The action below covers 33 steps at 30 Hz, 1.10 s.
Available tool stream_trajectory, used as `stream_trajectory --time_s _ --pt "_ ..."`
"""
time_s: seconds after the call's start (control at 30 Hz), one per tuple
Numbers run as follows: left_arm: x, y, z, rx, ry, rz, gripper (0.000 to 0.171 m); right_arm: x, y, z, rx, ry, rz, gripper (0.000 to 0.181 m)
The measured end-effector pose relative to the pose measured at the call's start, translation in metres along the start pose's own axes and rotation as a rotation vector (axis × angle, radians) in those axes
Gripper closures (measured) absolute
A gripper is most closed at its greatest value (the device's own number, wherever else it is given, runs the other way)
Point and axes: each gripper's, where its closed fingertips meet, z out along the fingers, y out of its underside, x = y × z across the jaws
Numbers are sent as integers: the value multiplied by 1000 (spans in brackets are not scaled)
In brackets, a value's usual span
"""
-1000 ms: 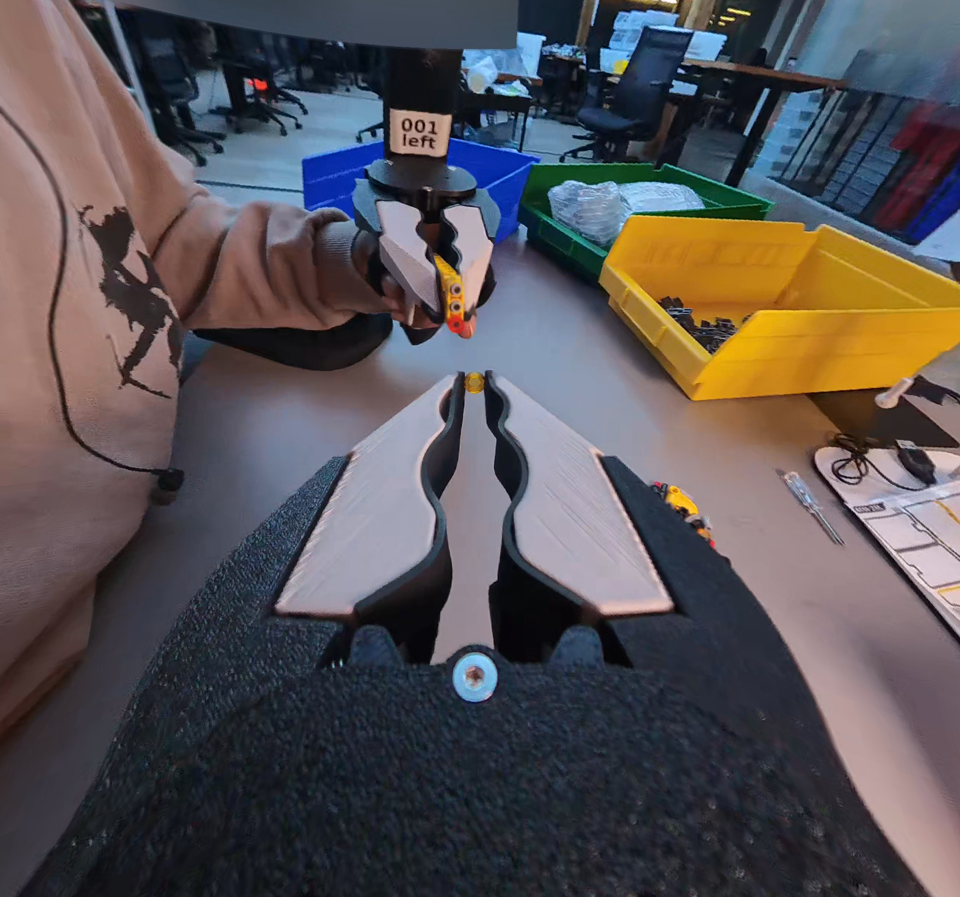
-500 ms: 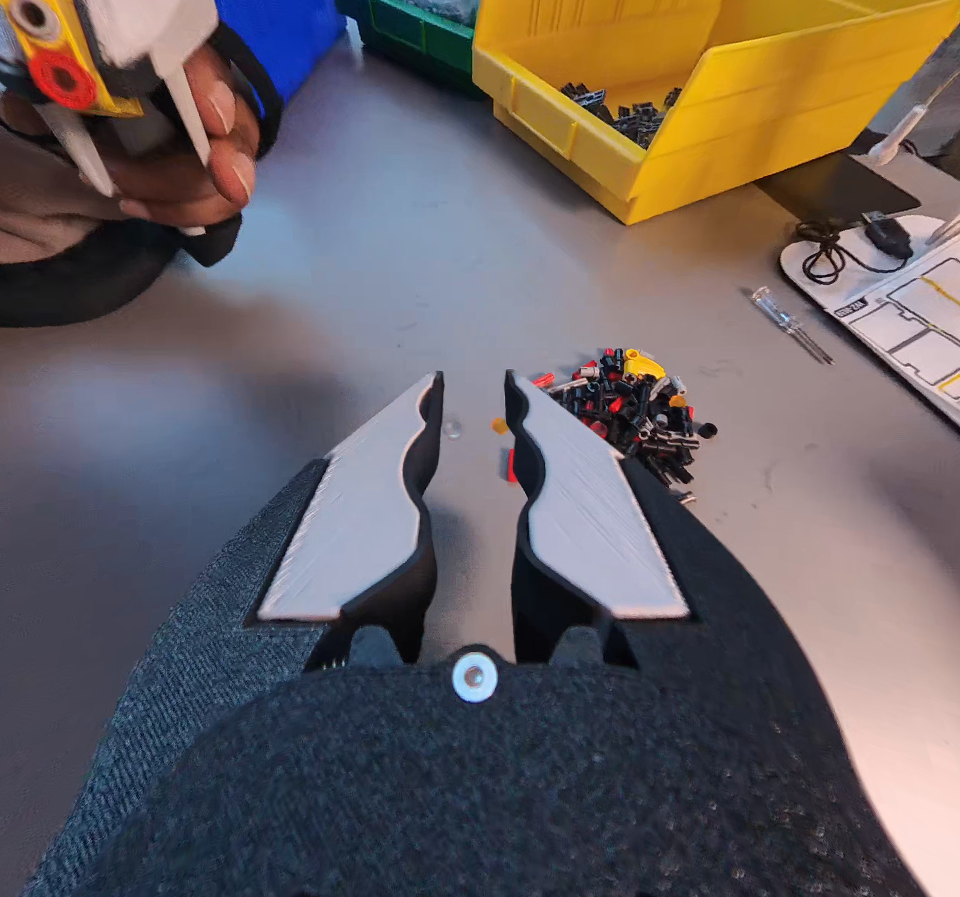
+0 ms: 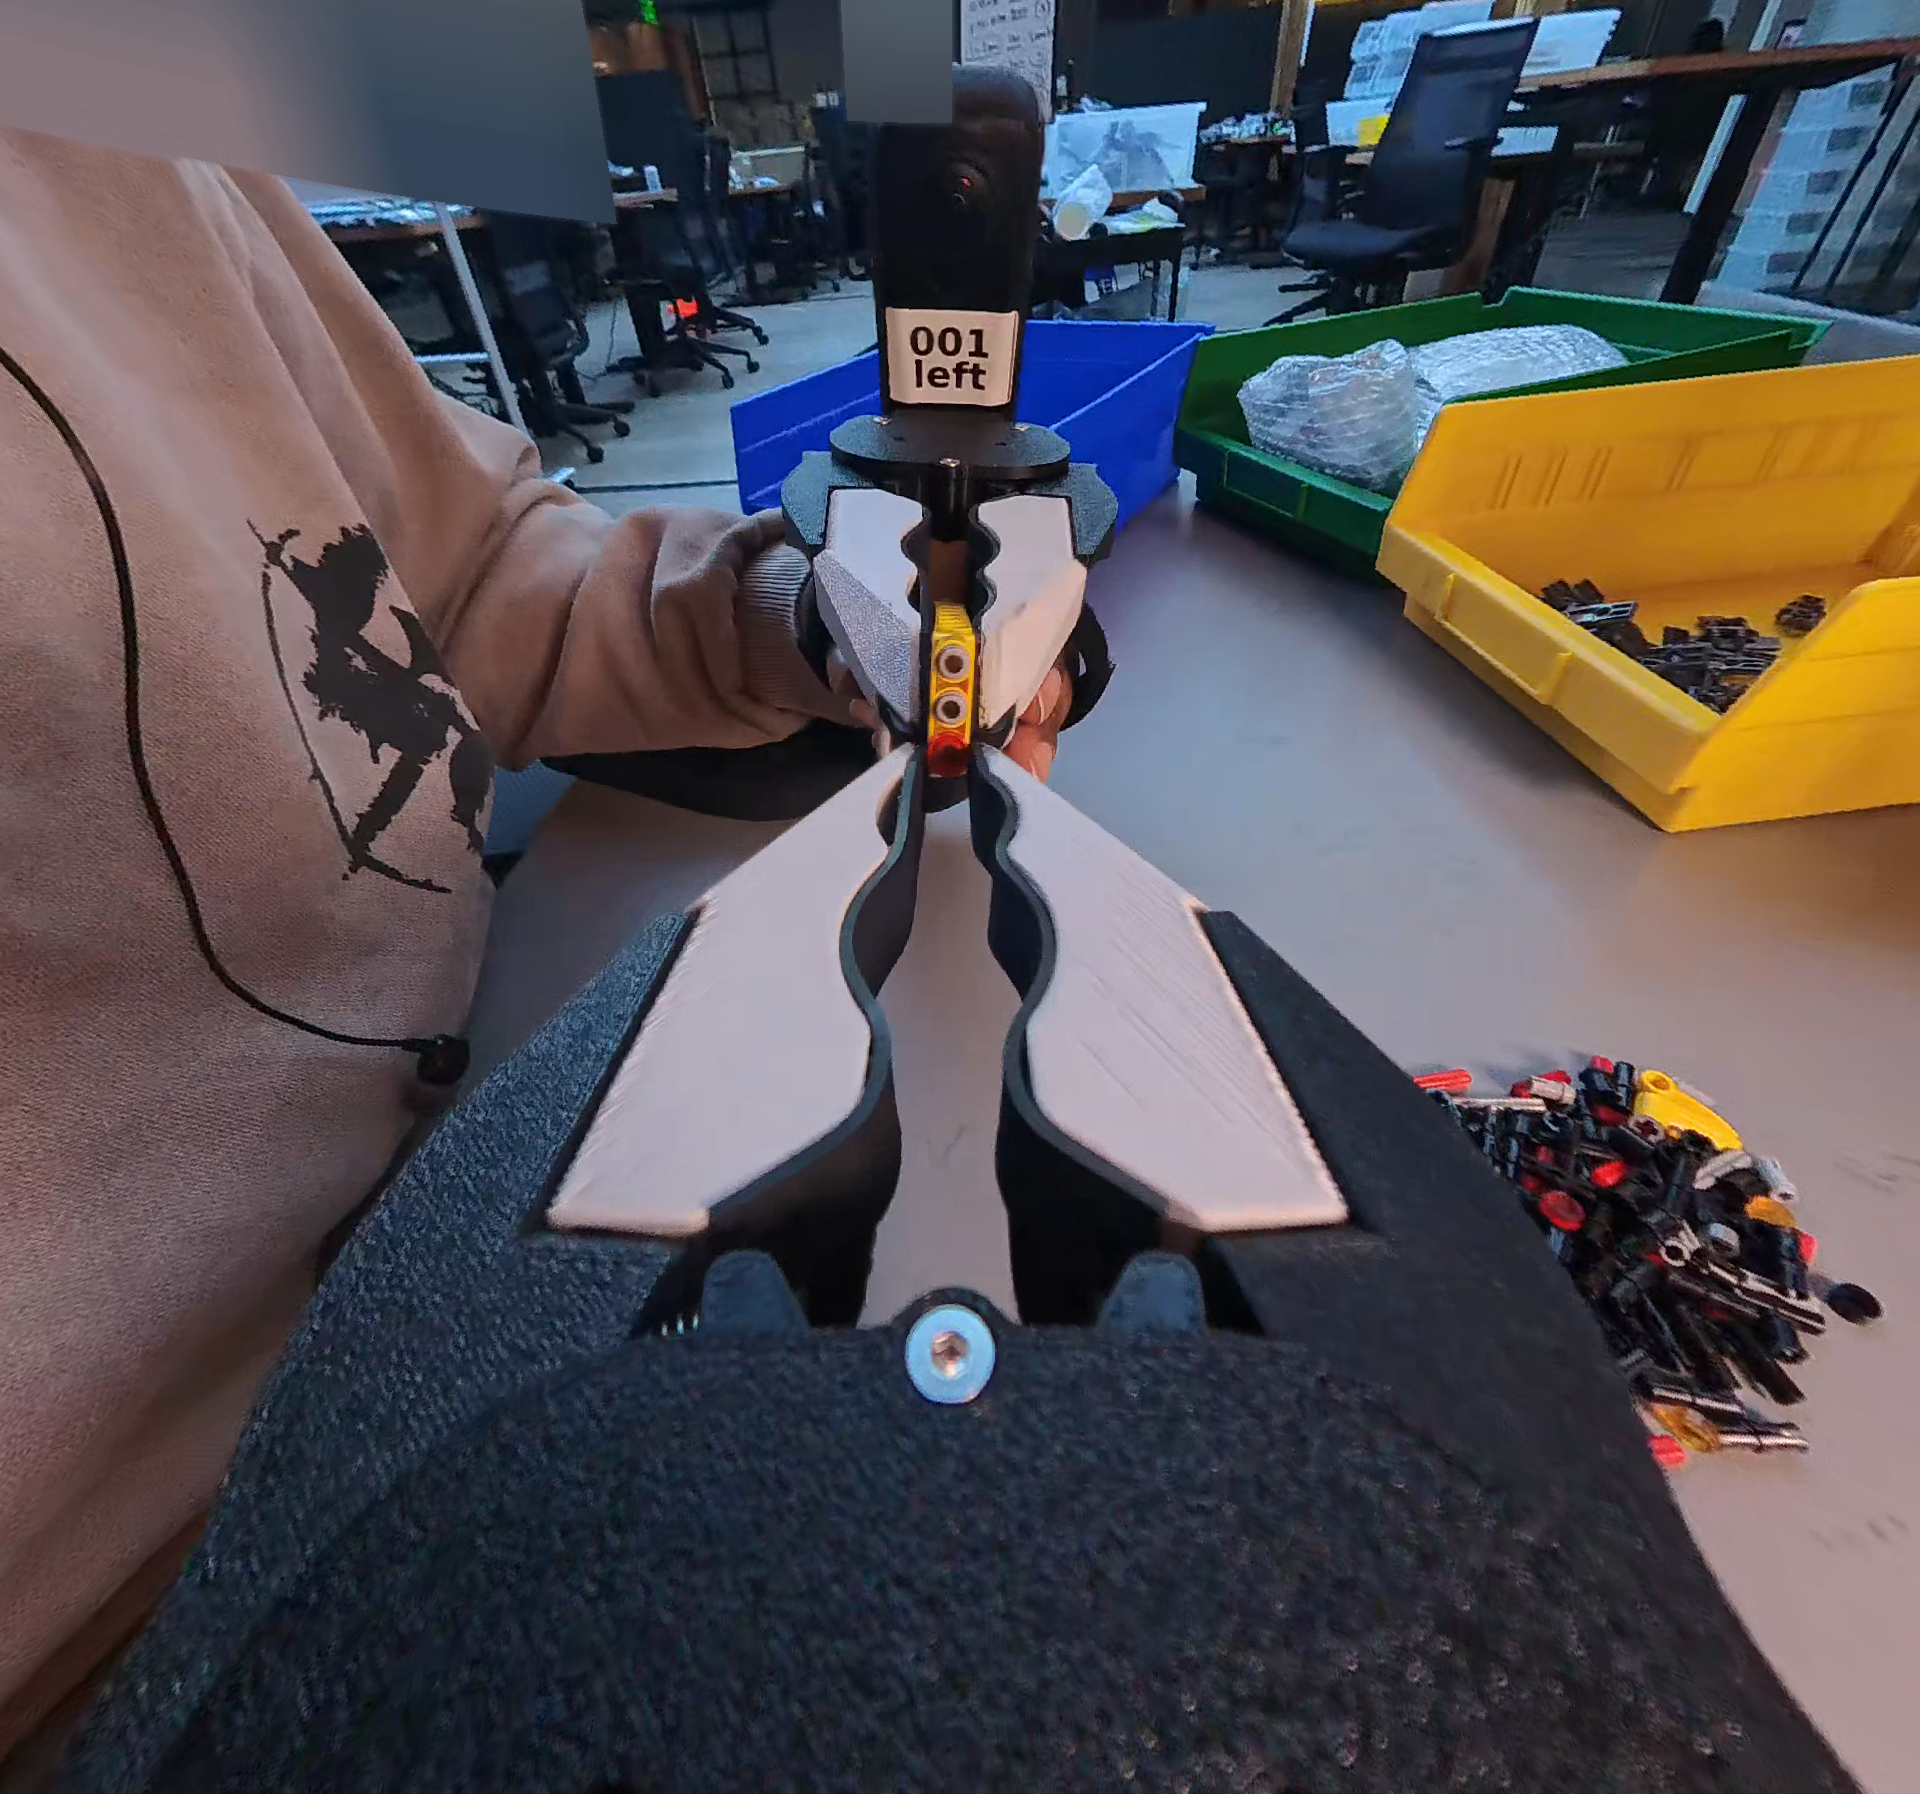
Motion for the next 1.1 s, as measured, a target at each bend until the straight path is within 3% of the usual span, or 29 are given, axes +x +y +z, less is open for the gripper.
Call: stream_trajectory --time_s 0.7,0.77,0.8,0.93,1.1 --pt "8 0 -3 -90 5 93 165 -11 -3 -3 -67 -17 -123 175" --pt "-21 -10 -44 -26 -139 63 165 1 -39 -41 111 26 -50 176" --pt "-21 -23 -58 38 -135 54 165 10 -47 -59 118 95 -99 177" --pt "-8 -15 -15 -18 -32 58 165 15 5 -22 -150 159 -137 175" --pt "-21 -2 -19 -26 -107 7 165 76 58 -24 -343 412 9 175"
